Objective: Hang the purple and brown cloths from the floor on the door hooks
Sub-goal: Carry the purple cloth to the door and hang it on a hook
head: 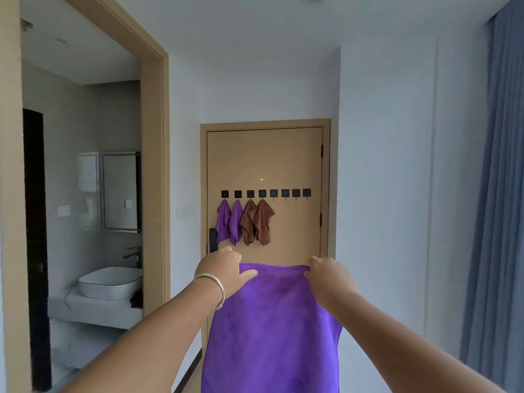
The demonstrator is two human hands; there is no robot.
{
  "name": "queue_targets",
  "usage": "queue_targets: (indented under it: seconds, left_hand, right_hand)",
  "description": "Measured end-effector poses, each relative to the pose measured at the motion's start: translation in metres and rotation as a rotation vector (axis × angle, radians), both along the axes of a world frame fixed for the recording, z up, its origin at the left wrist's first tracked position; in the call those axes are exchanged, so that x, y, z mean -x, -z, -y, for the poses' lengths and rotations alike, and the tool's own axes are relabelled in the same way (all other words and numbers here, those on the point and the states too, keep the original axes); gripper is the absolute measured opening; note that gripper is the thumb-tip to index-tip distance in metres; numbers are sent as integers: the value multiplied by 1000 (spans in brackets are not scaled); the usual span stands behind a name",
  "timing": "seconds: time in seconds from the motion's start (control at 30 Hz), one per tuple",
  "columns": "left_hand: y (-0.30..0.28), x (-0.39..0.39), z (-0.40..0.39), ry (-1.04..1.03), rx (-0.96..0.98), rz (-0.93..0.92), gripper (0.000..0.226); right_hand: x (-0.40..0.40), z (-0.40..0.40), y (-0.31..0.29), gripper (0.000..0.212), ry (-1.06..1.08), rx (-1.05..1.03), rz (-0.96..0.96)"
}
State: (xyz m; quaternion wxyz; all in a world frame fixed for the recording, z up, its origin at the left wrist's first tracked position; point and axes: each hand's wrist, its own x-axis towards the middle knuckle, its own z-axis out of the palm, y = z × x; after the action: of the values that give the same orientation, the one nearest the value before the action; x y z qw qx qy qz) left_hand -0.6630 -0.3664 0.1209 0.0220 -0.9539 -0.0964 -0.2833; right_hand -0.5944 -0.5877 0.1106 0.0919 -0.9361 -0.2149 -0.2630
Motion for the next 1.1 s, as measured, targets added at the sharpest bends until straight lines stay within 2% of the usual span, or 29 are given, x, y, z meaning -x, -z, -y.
queue_targets:
  seconds: [0.23,0.47,1.1]
  left_hand:
    - [-5,-101,-21,-8,-62,8,41]
    - [8,-203,-65,-9,-36,13,37]
    - [3,-500,-227,93,-64,37,32]
  right_hand:
    - [-105,-22,-5,15,-109,-34,12]
    - [-201,-63,-3,30,-152,-11,36]
    - [-484,-220,-10,29,-31,-16,53]
